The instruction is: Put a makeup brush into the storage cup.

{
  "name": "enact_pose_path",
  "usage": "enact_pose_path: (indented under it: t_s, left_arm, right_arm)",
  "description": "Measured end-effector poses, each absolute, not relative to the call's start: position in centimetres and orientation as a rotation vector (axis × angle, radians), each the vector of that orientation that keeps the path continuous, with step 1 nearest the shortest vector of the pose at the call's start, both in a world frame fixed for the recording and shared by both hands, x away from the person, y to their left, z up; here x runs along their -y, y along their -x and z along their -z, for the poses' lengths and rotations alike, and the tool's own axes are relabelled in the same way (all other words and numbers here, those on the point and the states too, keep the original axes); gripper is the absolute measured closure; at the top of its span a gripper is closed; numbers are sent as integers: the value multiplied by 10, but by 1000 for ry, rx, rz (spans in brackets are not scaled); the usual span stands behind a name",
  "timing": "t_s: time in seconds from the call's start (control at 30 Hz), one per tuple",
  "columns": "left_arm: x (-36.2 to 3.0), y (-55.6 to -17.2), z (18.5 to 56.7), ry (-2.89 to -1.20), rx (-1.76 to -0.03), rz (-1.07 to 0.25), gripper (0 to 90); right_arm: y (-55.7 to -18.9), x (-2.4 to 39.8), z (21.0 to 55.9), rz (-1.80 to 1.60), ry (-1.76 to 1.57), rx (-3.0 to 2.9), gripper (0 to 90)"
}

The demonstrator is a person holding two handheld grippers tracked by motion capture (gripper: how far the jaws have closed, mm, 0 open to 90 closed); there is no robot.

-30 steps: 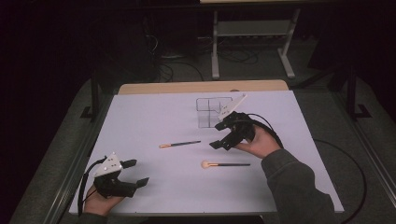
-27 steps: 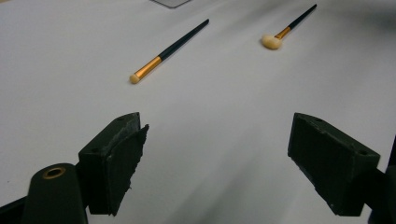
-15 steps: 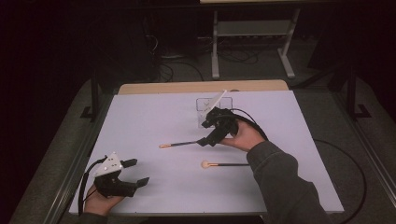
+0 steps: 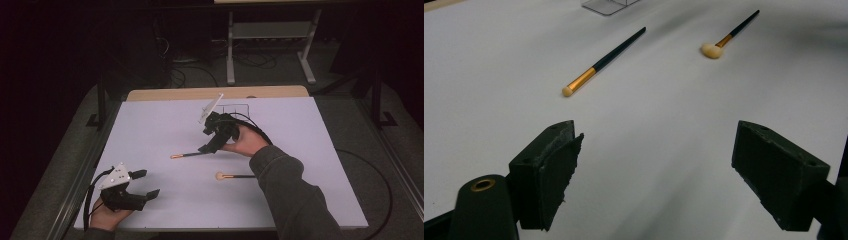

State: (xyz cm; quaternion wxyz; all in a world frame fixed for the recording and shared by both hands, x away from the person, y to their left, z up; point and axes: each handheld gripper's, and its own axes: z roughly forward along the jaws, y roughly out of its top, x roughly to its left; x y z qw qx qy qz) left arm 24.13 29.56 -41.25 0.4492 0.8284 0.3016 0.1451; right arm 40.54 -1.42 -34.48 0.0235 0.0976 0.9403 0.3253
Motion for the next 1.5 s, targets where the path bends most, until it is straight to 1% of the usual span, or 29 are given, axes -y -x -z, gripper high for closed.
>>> enact_pose_path:
  t_s: [0.13, 0.2, 0.3, 0.5, 1.07, 1.5]
  left_arm:
    - [-294, -241, 413, -2042, -752, -351, 178]
    - [-294, -241, 412, -2040, -753, -350, 178]
    - [-295, -241, 412, -2053, -746, -353, 179]
    - [-295, -241, 413, -2046, -749, -349, 179]
    - [-294, -242, 413, -2059, -734, -344, 181]
    - [-294, -241, 413, -2063, -723, -347, 187]
  right_arm:
    - [-409, 4, 347, -993, -279, -2917, 277]
    - [-411, -4, 350, -979, -252, -2918, 305]
    - [-413, -9, 352, -972, -252, -2925, 313]
    - [-420, -23, 364, -951, -227, -2955, 359]
    - [-431, -38, 393, -897, -270, -3007, 440]
    - [-435, -46, 407, -860, -272, -3039, 536]
